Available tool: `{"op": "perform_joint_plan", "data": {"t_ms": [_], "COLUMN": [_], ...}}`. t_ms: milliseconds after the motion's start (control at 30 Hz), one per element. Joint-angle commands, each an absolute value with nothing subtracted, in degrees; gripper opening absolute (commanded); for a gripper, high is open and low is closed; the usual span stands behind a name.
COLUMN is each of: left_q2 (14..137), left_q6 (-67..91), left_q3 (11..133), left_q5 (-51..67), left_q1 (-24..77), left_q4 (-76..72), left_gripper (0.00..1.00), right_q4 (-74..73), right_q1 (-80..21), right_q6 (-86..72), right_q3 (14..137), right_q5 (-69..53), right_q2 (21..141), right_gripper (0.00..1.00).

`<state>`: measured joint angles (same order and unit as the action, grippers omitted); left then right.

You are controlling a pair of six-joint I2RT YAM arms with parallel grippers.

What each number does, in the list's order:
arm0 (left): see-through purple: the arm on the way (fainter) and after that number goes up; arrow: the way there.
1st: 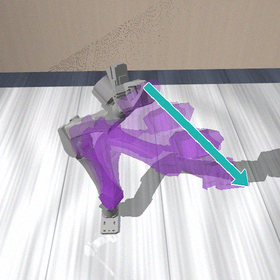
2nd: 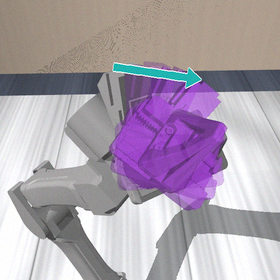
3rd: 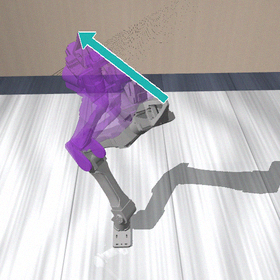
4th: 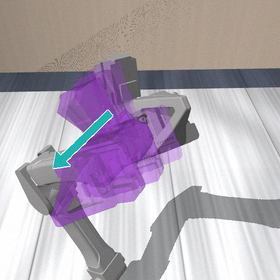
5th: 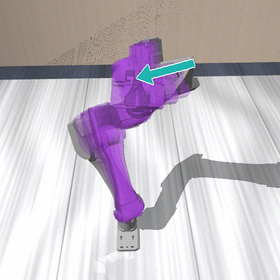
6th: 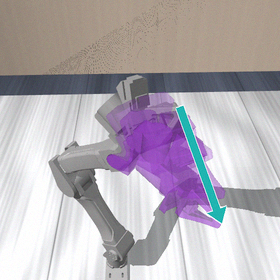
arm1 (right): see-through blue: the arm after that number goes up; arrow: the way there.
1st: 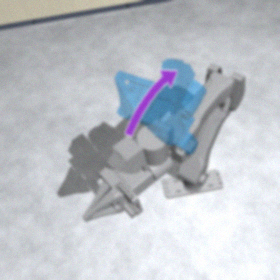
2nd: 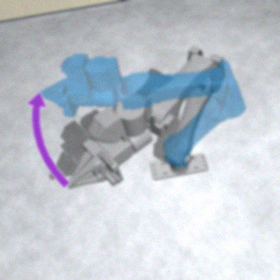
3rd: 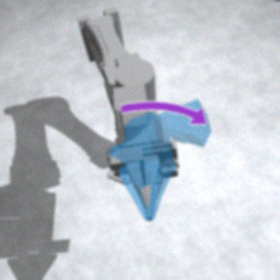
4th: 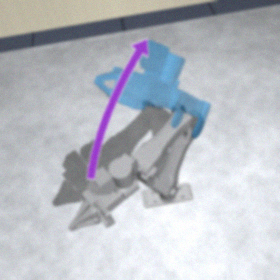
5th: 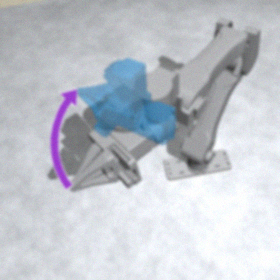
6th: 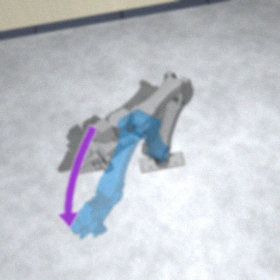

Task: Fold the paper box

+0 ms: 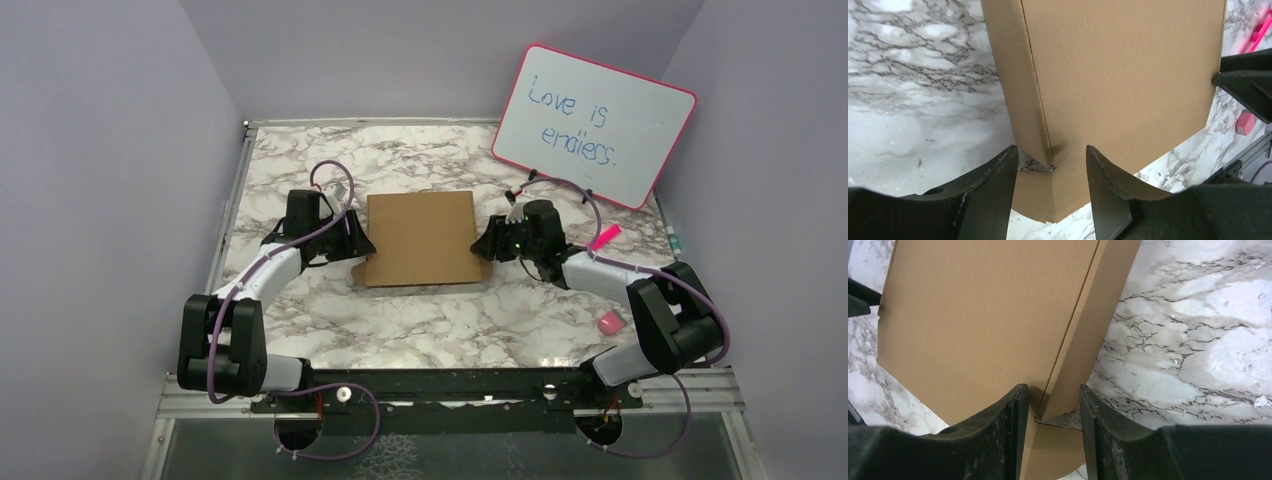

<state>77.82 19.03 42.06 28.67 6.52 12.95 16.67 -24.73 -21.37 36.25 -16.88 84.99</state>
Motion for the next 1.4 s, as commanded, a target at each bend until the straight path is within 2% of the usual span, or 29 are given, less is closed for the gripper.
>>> {"op": "perform_joint_plan", "data": {"t_ms": [0,367,700,833,967,1167,1367], "left_q2": [77.89,84.0,83.87,80.78,74.71,64.87,59.47], "left_q6": [18.09,19.94,18.88,15.32,12.76,7.91,8.79], "left_q3": [44.09,44.36,48.22,53.16,55.3,53.87,51.24], "left_q5": [26.72,33.07,32.69,26.45,14.81,3.31,2.31], "left_q1": [5.73,5.5,5.62,5.62,5.47,5.2,5.4], "left_q4": [11.45,10.69,12.19,15.15,15.99,16.0,17.11], "left_gripper": [0.52,0.32,0.32,0.39,0.46,0.7,0.98], "right_q4": [15.73,13.75,7.91,3.42,0.81,1.22,-1.49], "right_q1": [-24.43,-24.48,-24.52,-24.6,-25.63,-30.59,-40.12], "right_q6": [-20.57,-19.34,-14.71,-10.41,-6.64,0.37,11.77], "right_q3": [35.63,37.06,40.0,42.55,44.05,43.52,45.44], "right_q5": [-17.22,-19.92,-20.51,-19.6,-19.59,-17.6,-13.68], "right_q2": [86.24,84.89,80.92,77.0,73.02,68.89,70.43], "right_gripper": [0.45,0.41,0.43,0.54,0.64,0.76,0.84]}}
